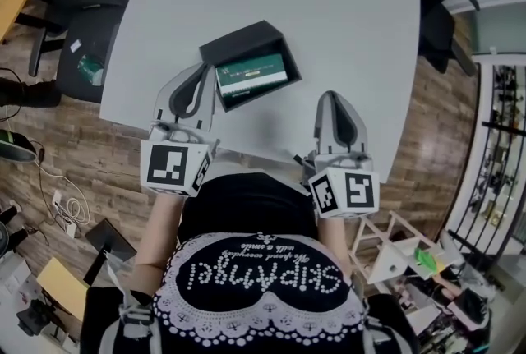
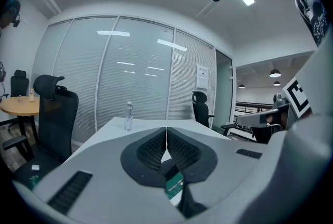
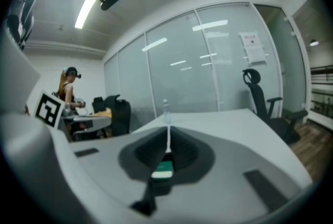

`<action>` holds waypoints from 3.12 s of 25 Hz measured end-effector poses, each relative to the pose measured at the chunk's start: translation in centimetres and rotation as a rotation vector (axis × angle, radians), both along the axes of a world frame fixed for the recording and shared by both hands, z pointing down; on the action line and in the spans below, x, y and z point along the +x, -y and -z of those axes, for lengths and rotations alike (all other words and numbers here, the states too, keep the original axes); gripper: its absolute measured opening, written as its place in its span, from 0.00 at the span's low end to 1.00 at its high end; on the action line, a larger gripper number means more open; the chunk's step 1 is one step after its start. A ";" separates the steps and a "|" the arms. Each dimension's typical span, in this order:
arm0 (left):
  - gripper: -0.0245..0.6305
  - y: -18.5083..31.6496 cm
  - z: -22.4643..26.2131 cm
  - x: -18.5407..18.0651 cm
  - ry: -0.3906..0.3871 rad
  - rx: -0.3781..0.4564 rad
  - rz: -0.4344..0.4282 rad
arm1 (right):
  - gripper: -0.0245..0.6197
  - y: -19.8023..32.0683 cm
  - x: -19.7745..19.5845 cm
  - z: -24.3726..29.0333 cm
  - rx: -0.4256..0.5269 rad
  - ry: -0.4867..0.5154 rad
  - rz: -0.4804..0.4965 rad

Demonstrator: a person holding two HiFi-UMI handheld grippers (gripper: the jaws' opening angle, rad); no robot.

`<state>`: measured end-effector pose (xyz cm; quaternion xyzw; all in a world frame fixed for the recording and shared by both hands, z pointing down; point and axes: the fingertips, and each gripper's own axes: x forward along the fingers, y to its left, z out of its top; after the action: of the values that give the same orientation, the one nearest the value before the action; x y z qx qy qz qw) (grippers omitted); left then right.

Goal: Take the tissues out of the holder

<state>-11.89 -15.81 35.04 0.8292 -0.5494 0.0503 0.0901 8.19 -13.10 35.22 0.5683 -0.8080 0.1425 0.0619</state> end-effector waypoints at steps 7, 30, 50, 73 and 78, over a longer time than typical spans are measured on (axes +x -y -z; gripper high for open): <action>0.08 -0.4 0.1 0.1 0.005 -0.001 0.019 | 0.09 -0.1 0.7 0.3 0.015 0.009 0.002; 0.09 0.0 1.2 2.3 0.031 0.030 -0.059 | 0.09 0.1 2.6 0.9 0.038 0.024 -0.030; 0.46 1.5 -3.8 6.7 0.326 -0.160 -0.463 | 0.09 0.6 4.7 0.5 0.019 0.033 -0.085; 0.56 0.4 -13.5 9.5 0.696 -0.367 -0.854 | 0.09 1.4 5.9 -0.8 -0.020 0.042 -0.116; 0.57 0.1 -15.5 10.3 0.738 -0.402 -0.917 | 0.09 1.7 6.2 -1.4 -0.034 0.042 -0.127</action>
<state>-1.61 -15.87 50.57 0.8755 -0.1122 0.4696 0.0178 14.37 -14.75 36.61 0.6141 -0.7690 0.1715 0.0455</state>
